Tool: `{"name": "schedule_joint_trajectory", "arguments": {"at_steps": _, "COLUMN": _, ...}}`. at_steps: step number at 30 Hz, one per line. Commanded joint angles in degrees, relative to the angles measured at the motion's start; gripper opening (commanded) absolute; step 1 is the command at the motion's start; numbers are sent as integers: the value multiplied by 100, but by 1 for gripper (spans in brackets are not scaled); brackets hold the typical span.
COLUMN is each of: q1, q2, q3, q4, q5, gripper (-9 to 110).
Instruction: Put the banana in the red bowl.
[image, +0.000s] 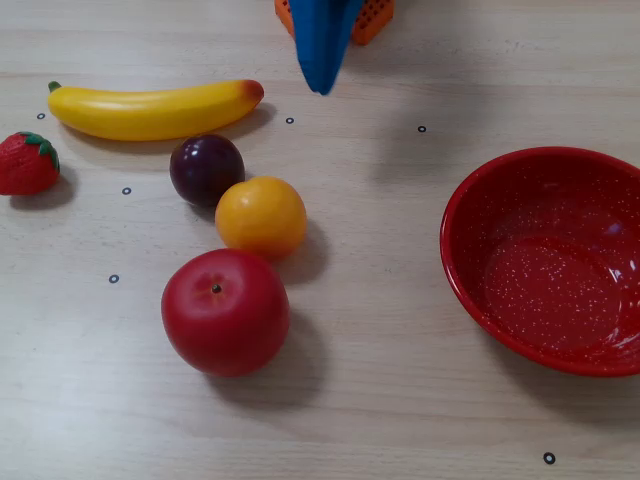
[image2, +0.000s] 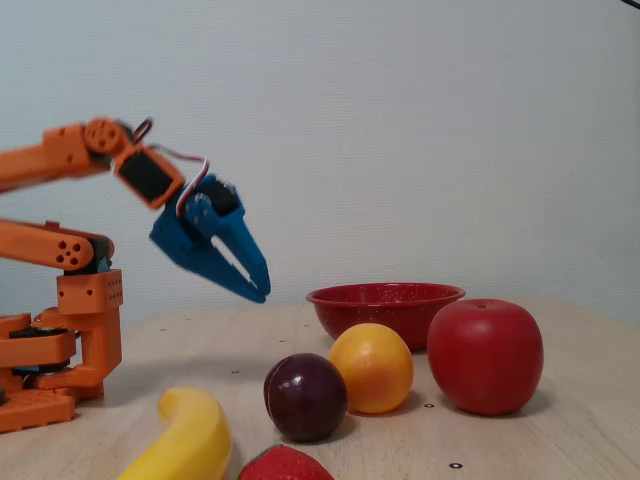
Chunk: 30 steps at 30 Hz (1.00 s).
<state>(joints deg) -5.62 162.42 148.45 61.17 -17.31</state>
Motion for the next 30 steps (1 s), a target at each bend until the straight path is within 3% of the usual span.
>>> {"name": "schedule_joint_trajectory", "arguments": {"at_steps": 1, "q1": -325, "q2": -633, "q3": -1415, "q4": 229, "q5": 378, "gripper": 0}}
{"name": "schedule_joint_trajectory", "arguments": {"at_steps": 21, "q1": -3094, "q2": -4157, "q3": -4667, "q4": 1679, "q5": 2531, "gripper": 0}}
{"name": "schedule_joint_trajectory", "arguments": {"at_steps": 26, "q1": -3929, "q2": -4931, "q3": -5150, "q4": 1978, "q5": 3454, "gripper": 0}}
{"name": "schedule_joint_trajectory", "arguments": {"at_steps": 30, "q1": -4614, "q2": -5317, "q3": -5370, "q4": 2417, "q5": 4755, "gripper": 0}}
